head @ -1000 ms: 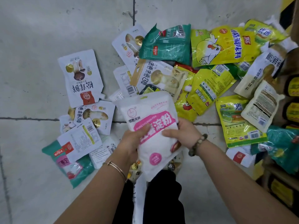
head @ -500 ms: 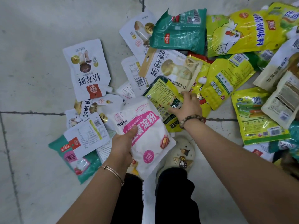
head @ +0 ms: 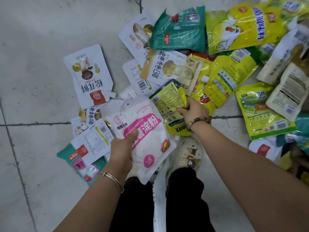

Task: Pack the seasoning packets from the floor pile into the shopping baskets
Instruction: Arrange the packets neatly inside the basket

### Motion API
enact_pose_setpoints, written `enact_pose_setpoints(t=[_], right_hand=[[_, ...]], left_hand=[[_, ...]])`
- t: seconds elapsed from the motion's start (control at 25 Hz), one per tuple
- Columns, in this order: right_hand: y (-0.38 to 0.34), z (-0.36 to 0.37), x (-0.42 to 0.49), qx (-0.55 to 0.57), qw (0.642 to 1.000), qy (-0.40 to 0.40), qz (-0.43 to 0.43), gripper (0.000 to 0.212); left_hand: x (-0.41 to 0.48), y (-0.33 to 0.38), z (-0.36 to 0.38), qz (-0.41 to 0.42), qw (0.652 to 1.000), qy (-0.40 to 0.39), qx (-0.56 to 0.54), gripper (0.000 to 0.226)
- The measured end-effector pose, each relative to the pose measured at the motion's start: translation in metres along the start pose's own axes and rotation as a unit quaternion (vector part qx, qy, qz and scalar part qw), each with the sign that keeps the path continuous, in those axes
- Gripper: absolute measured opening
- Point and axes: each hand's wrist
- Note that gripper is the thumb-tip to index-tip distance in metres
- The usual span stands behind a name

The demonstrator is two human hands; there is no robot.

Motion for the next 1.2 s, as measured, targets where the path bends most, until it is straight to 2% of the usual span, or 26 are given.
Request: enact_pose_setpoints(t=[0.12, 0.24, 0.44, 0.64, 0.8, 1.0, 1.08, 1.2], right_hand=[[0.016, -0.024, -0.023, 0.119, 0.989, 0.024, 0.079, 0.031], [0.033, -0.058, -0.059, 0.242, 0.956, 0.059, 0.156, 0.051], [0.06, -0.115, -0.144, 0.322, 0.903, 0.147, 0.243, 0.056], [0.089, -0.167, -0.23, 0.357, 0.846, 0.227, 0.323, 0.057], [0.121, -0.193, -0.295, 0.397, 0.779, 0.301, 0.381, 0.054], [0.179, -0.191, -0.38, 0.396, 0.729, 0.357, 0.429, 0.056], [0.207, -0.184, -0.418, 0.414, 0.713, 0.366, 0.432, 0.054], [0.249, -0.173, -0.483, 0.432, 0.685, 0.389, 0.439, 0.047]], left_hand=[[-0.017, 0.014, -0.008, 0.02, 0.999, -0.009, 0.032, 0.017], [-0.039, 0.034, -0.013, 0.085, 0.993, -0.036, 0.07, 0.023], [-0.093, 0.06, -0.013, 0.186, 0.96, -0.133, 0.163, 0.017], [-0.157, 0.054, -0.016, 0.212, 0.93, -0.186, 0.235, 0.016], [-0.207, 0.023, -0.022, 0.218, 0.909, -0.225, 0.276, 0.022], [-0.262, -0.041, -0.034, 0.224, 0.881, -0.281, 0.309, 0.023], [-0.282, -0.073, -0.04, 0.228, 0.858, -0.316, 0.336, 0.023], [-0.316, -0.134, -0.051, 0.255, 0.801, -0.381, 0.386, 0.026]])
Point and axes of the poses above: each hand's wrist, its own x-axis towards the middle knuckle, its own z-axis out of the palm, y = z × x, and after that the axes turned 11 degrees about y, right-handed
